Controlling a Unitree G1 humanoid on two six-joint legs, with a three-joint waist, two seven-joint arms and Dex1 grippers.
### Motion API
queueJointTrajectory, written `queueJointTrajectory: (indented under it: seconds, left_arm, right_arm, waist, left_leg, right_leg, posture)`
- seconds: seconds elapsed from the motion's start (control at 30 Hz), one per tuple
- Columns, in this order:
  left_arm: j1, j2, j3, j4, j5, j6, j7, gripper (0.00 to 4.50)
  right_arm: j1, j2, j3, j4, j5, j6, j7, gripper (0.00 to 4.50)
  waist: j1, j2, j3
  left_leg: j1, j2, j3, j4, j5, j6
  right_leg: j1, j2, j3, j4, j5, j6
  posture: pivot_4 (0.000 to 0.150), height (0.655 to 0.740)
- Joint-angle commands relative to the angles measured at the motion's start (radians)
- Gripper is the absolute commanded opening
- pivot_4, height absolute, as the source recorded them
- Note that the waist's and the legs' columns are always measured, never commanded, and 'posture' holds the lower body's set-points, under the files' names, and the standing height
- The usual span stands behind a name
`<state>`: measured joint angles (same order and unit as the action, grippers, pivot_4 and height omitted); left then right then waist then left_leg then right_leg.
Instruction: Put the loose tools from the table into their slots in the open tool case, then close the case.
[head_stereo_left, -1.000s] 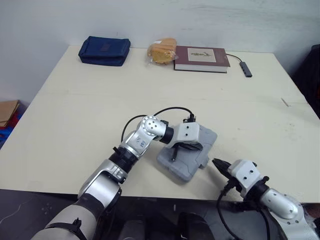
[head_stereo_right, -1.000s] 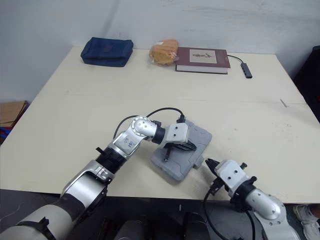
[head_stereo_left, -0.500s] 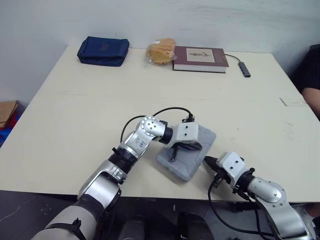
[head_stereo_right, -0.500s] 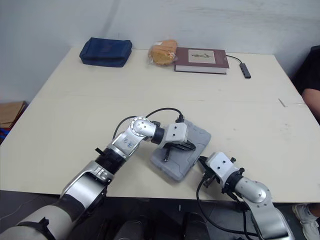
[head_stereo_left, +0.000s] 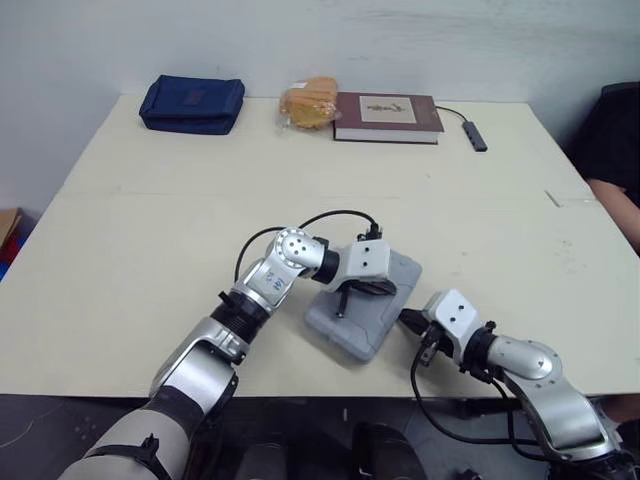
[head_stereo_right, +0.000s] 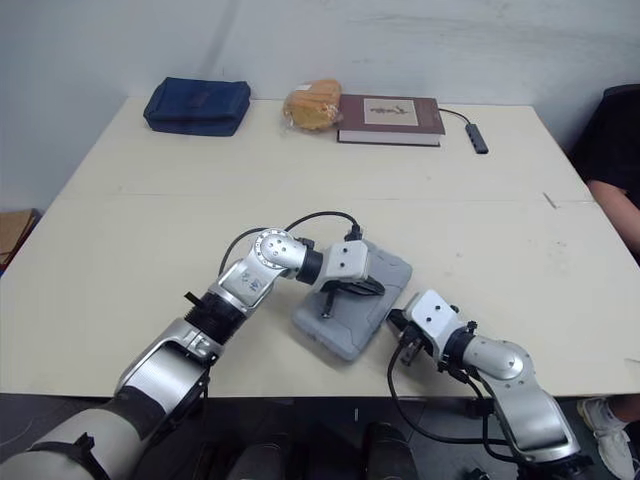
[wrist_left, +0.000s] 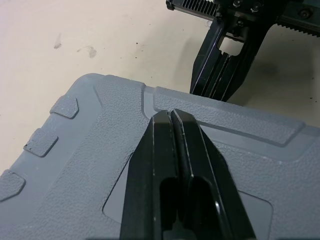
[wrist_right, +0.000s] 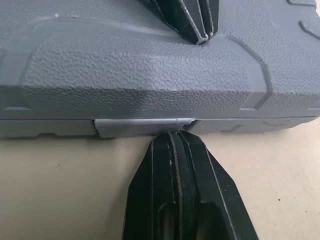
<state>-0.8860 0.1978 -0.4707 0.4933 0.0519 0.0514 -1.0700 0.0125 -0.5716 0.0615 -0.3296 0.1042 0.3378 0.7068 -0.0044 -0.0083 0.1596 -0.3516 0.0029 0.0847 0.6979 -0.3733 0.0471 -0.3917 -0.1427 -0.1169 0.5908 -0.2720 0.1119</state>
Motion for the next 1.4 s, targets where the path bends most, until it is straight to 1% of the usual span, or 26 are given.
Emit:
queueJointTrajectory:
  seconds: [0.03, 0.2, 0.33, 0.43, 0.5, 0.57, 0.67, 0.73, 0.8, 0.93, 1.0, 1.03, 1.07, 1.13, 1.17, 1.2, 1.23, 1.3, 1.37, 1.4]
  left_arm:
    - [0.064, 0.033, -0.078, 0.120, 0.097, 0.051, -0.015, 0.03]
    - [0.068, 0.031, -0.080, 0.127, 0.095, 0.055, -0.014, 0.03]
    - [0.065, 0.025, -0.076, 0.138, 0.091, 0.062, -0.013, 0.03]
    - [0.065, 0.023, -0.066, 0.145, 0.090, 0.055, -0.014, 0.03]
    - [0.066, 0.027, -0.048, 0.142, 0.075, 0.036, -0.017, 0.03]
    - [0.068, 0.026, -0.012, 0.133, 0.036, 0.000, -0.031, 0.03]
    - [0.080, 0.019, 0.075, 0.101, -0.070, -0.088, -0.091, 0.03]
    - [0.083, 0.018, 0.122, 0.083, -0.116, -0.132, -0.114, 0.03]
    - [0.082, 0.027, 0.165, 0.063, -0.168, -0.134, -0.147, 0.03]
    - [0.085, 0.042, 0.230, 0.038, -0.241, -0.146, -0.200, 0.03]
    - [0.088, 0.046, 0.244, 0.031, -0.253, -0.140, -0.207, 0.03]
    - [0.092, 0.065, 0.287, 0.001, -0.309, -0.095, -0.228, 0.03]
    - [0.101, 0.100, 0.329, -0.031, -0.353, -0.056, -0.248, 0.01]
    - [0.128, 0.179, 0.385, -0.080, -0.391, -0.045, -0.286, 0.54]
    - [0.146, 0.219, 0.398, -0.098, -0.396, -0.031, -0.296, 0.90]
    - [0.158, 0.244, 0.405, -0.111, -0.400, -0.017, -0.302, 1.35]
    - [0.174, 0.268, 0.423, -0.123, -0.402, -0.005, -0.282, 1.78]
    - [0.257, 0.399, 0.493, -0.119, -0.350, -0.016, -0.224, 2.75]
    - [0.313, 0.466, 0.529, -0.138, -0.330, -0.013, -0.178, 3.65]
    - [0.365, 0.491, 0.557, -0.175, -0.324, -0.018, -0.138, 4.13]
  right_arm:
    - [-0.030, 0.026, 0.026, 0.016, 0.014, -0.113, 0.022, 0.00]
    - [-0.073, 0.063, 0.038, 0.084, 0.022, -0.159, 0.037, 0.00]
    - [-0.159, 0.097, 0.051, 0.120, 0.034, -0.158, 0.057, 0.00]
    - [-0.172, 0.094, 0.055, 0.121, 0.042, -0.140, 0.087, 0.00]
    - [-0.159, 0.068, 0.045, 0.097, 0.043, -0.124, 0.108, 0.00]
    - [-0.142, 0.032, 0.022, 0.065, 0.049, -0.111, 0.130, 0.00]
    - [-0.104, -0.033, -0.028, 0.005, 0.072, -0.091, 0.160, 0.00]
    - [-0.075, -0.069, -0.053, -0.032, 0.091, -0.084, 0.176, 0.00]
    - [-0.035, -0.111, -0.081, -0.076, 0.116, -0.082, 0.203, 0.00]
    - [0.037, -0.167, -0.125, -0.140, 0.160, -0.076, 0.235, 0.00]
    - [0.050, -0.177, -0.131, -0.151, 0.166, -0.077, 0.231, 0.00]
    - [0.089, -0.186, -0.179, -0.173, 0.186, -0.085, 0.235, 0.00]
    - [0.136, -0.191, -0.242, -0.201, 0.218, -0.074, 0.241, 0.32]
    - [0.225, -0.209, -0.349, -0.249, 0.266, -0.084, 0.277, 0.97]
    - [0.256, -0.215, -0.389, -0.261, 0.269, -0.103, 0.289, 1.49]
    - [0.276, -0.221, -0.413, -0.267, 0.270, -0.120, 0.295, 2.03]
    - [0.297, -0.224, -0.442, -0.272, 0.272, -0.137, 0.301, 2.47]
    - [0.341, -0.237, -0.568, -0.237, 0.262, -0.247, 0.357, 3.53]
    - [0.365, -0.248, -0.632, -0.205, 0.251, -0.317, 0.396, 4.45]
    - [0.380, -0.260, -0.672, -0.175, 0.258, -0.338, 0.426, 4.50]
  waist:
    - [0.000, -0.001, 0.000]
    - [-0.009, -0.003, -0.002]
    - [-0.020, -0.005, -0.003]
    - [-0.023, -0.004, -0.003]
    - [-0.023, -0.004, -0.003]
    - [-0.022, -0.003, -0.003]
    - [-0.021, 0.003, 0.001]
    - [-0.019, 0.009, 0.006]
    - [-0.014, 0.012, 0.008]
    - [0.004, 0.012, 0.012]
    - [0.008, 0.011, 0.015]
    - [0.011, 0.011, 0.016]
    - [0.014, 0.011, 0.016]
    - [0.021, 0.012, 0.017]
    - [0.023, 0.012, 0.017]
    - [0.021, 0.012, 0.018]
    - [0.020, 0.012, 0.018]
    - [0.023, 0.013, 0.019]
    - [0.020, 0.013, 0.022]
    - [0.020, 0.012, 0.023]
  left_leg:
    - [0.000, 0.000, 0.000, 0.000, 0.000, 0.000]
    - [0.001, 0.002, 0.000, 0.000, 0.000, -0.002]
    - [0.002, 0.004, 0.000, 0.000, 0.001, -0.003]
    - [0.002, 0.006, 0.000, 0.000, 0.001, -0.004]
    - [0.002, 0.007, 0.000, 0.000, 0.001, -0.005]
    - [0.001, 0.007, 0.000, 0.000, 0.001, -0.006]
    - [-0.001, 0.007, 0.000, 0.000, 0.000, -0.006]
    - [-0.001, 0.007, 0.000, -0.001, 0.000, -0.006]
    - [-0.002, 0.007, 0.000, -0.001, 0.000, -0.007]
    - [-0.003, 0.007, 0.002, 0.000, 0.000, -0.006]
    - [-0.003, 0.007, 0.002, 0.000, 0.000, -0.006]
    - [-0.003, 0.007, 0.002, 0.000, 0.000, -0.006]
    - [-0.004, 0.007, 0.002, 0.000, 0.000, -0.006]
    - [-0.006, 0.008, 0.002, 0.000, 0.000, -0.006]
    - [-0.007, 0.009, 0.002, 0.000, 0.000, -0.006]
    - [-0.007, 0.009, 0.002, -0.001, 0.000, -0.007]
    - [-0.007, 0.010, 0.003, -0.001, 0.000, -0.007]
    - [-0.006, 0.009, 0.005, -0.001, -0.001, -0.005]
    - [-0.005, 0.007, 0.007, -0.001, -0.002, -0.003]
    - [-0.005, 0.008, 0.008, -0.001, -0.002, -0.002]
  right_leg:
    - [0.000, 0.000, 0.000, 0.000, 0.000, 0.000]
    - [0.001, 0.002, 0.000, 0.000, 0.001, -0.001]
    - [0.001, 0.003, 0.000, 0.000, 0.002, -0.004]
    - [0.001, 0.003, 0.000, 0.001, 0.003, -0.005]
    - [0.000, 0.004, 0.000, 0.001, 0.002, -0.006]
    - [0.000, 0.005, 0.000, 0.000, 0.002, -0.006]
    - [-0.002, 0.004, 0.000, 0.000, 0.002, -0.006]
    - [-0.003, 0.005, 0.000, 0.000, 0.002, -0.007]
    - [-0.003, 0.006, -0.001, -0.001, 0.002, -0.008]
    - [-0.004, 0.008, -0.001, -0.001, 0.002, -0.007]
    - [-0.004, 0.008, -0.001, 0.000, 0.002, -0.007]
    - [-0.004, 0.008, -0.001, 0.000, 0.002, -0.007]
    - [-0.005, 0.008, -0.001, 0.000, 0.002, -0.007]
    - [-0.007, 0.009, -0.001, 0.000, 0.002, -0.007]
    - [-0.007, 0.011, -0.001, 0.000, 0.002, -0.007]
    - [-0.006, 0.012, -0.002, 0.000, 0.002, -0.007]
    - [-0.006, 0.013, -0.003, -0.001, 0.002, -0.007]
    - [-0.006, 0.014, -0.008, -0.001, 0.003, -0.006]
    - [-0.006, 0.013, -0.007, -0.002, 0.004, -0.004]
    - [-0.006, 0.013, -0.006, -0.002, 0.004, -0.004]
  posture:
    - [0.150, 0.7400]
    - [0.150, 0.7400]
    - [0.150, 0.7400]
    - [0.150, 0.7400]
    - [0.150, 0.7400]
    - [0.150, 0.7400]
    - [0.150, 0.7400]
    - [0.150, 0.7400]
    - [0.150, 0.7400]
    - [0.150, 0.7400]
    - [0.150, 0.7400]
    - [0.150, 0.7400]
    - [0.150, 0.7400]
    - [0.150, 0.7400]
    - [0.150, 0.7400]
    - [0.150, 0.7400]
    - [0.150, 0.7400]
    - [0.150, 0.7400]
    - [0.150, 0.7400]
    - [0.150, 0.7400]
